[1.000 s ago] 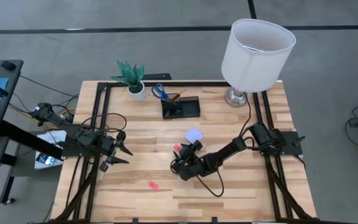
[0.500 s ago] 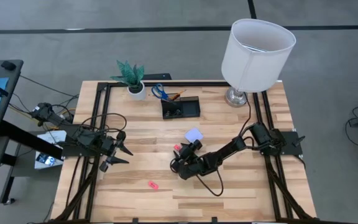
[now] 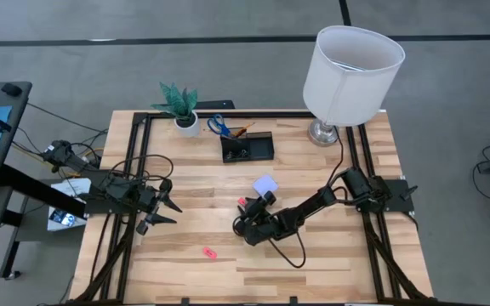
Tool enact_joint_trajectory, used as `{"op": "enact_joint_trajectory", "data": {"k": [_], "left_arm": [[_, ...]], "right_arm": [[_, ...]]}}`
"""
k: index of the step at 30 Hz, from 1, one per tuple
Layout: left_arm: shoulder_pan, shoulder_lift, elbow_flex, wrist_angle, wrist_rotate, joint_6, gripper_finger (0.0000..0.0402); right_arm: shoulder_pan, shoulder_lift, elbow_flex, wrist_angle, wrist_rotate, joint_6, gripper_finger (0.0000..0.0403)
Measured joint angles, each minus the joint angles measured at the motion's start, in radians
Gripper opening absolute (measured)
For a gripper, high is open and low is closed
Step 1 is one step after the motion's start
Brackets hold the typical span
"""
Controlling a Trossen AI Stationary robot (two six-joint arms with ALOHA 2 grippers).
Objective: Pick and place office supplies into organizer
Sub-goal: Put the top pink eraser into the black desk organizer
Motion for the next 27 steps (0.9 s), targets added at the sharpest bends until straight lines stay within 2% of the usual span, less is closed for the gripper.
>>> {"op": "enact_joint_trajectory", "data": {"k": [11, 16, 27], "left_arm": [[0.000, 0.000, 0.000, 0.000, 0.000, 0.000, 0.0163], [0.000, 0.000, 0.000, 0.000, 0.000, 0.000, 0.0163], [0.000, 0.000, 0.000, 0.000, 0.000, -0.003, 0.0163]], "right_arm": [[0.000, 0.000, 0.000, 0.004, 0.001, -0.018, 0.0134], [0.000, 0.003, -0.002, 0.035, 0.006, -0.079, 0.0127], [0.001, -0.011, -0.004, 0.030, 0.000, -0.082, 0.0127]]}}
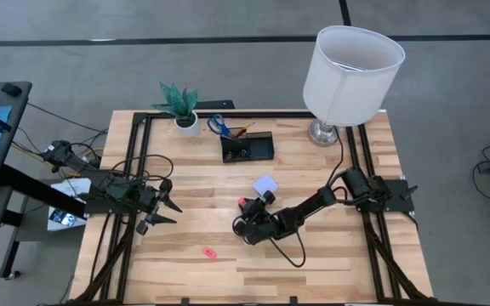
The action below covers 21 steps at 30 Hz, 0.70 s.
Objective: Pick and place office supplies into organizer
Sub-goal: Put the top pink eraser into the black desk organizer
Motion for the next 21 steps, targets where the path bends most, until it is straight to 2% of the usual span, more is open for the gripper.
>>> {"op": "enact_joint_trajectory", "data": {"k": [17, 21], "left_arm": [[0.000, 0.000, 0.000, 0.000, 0.003, -0.004, 0.0163], [0.000, 0.000, 0.000, 0.001, 0.003, -0.004, 0.0163]], "right_arm": [[-0.001, -0.022, 0.002, -0.032, 0.020, -0.007, 0.0126], [-0.001, -0.021, 0.022, -0.040, 0.019, -0.048, 0.0115]]}}
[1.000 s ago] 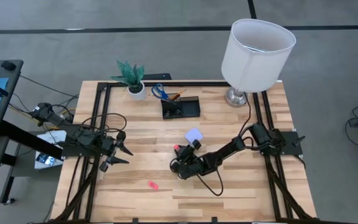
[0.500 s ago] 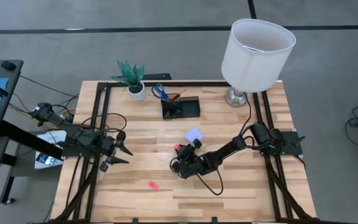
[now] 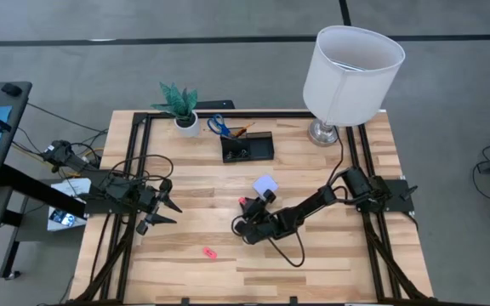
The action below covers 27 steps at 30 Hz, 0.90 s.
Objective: Pick and place office supplies into organizer
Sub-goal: Put the top pink eraser into the black desk organizer
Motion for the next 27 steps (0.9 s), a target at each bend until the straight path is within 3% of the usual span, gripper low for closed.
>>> {"op": "enact_joint_trajectory", "data": {"k": [10, 23, 27], "left_arm": [[0.000, 0.000, 0.000, 0.000, 0.001, 0.000, 0.0163], [0.000, 0.000, 0.000, 0.000, 0.003, 0.000, 0.0163], [0.000, 0.000, 0.000, 0.000, 0.003, 0.000, 0.0163]], "right_arm": [[0.000, 0.000, 0.008, 0.003, 0.000, -0.030, 0.0073], [0.000, -0.003, 0.009, -0.008, -0.036, -0.026, 0.0097], [-0.002, -0.005, 0.011, -0.036, -0.056, 0.049, 0.0116]]}}
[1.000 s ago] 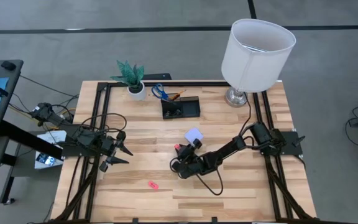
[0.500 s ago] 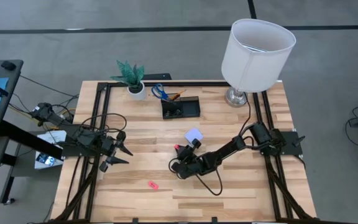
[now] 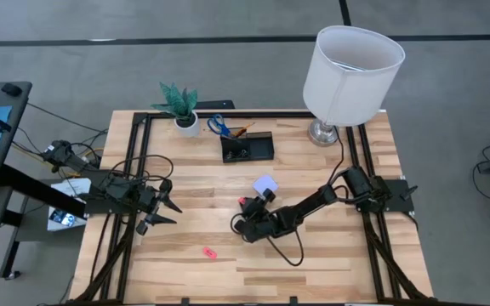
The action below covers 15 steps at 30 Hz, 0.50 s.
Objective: Pick and place office supplies into organizer
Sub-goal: Put the top pink eraser into the black desk organizer
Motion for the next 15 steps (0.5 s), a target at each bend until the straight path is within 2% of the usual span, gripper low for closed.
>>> {"op": "enact_joint_trajectory", "data": {"k": [8, 15], "left_arm": [[0.000, 0.000, 0.000, 0.000, 0.000, 0.000, 0.0163], [0.000, 0.000, 0.000, 0.000, -0.001, 0.000, 0.0163]], "right_arm": [[0.003, 0.005, -0.017, -0.013, -0.002, 0.095, 0.0161], [0.007, 0.019, -0.038, 0.034, 0.001, 0.136, 0.0168]]}}
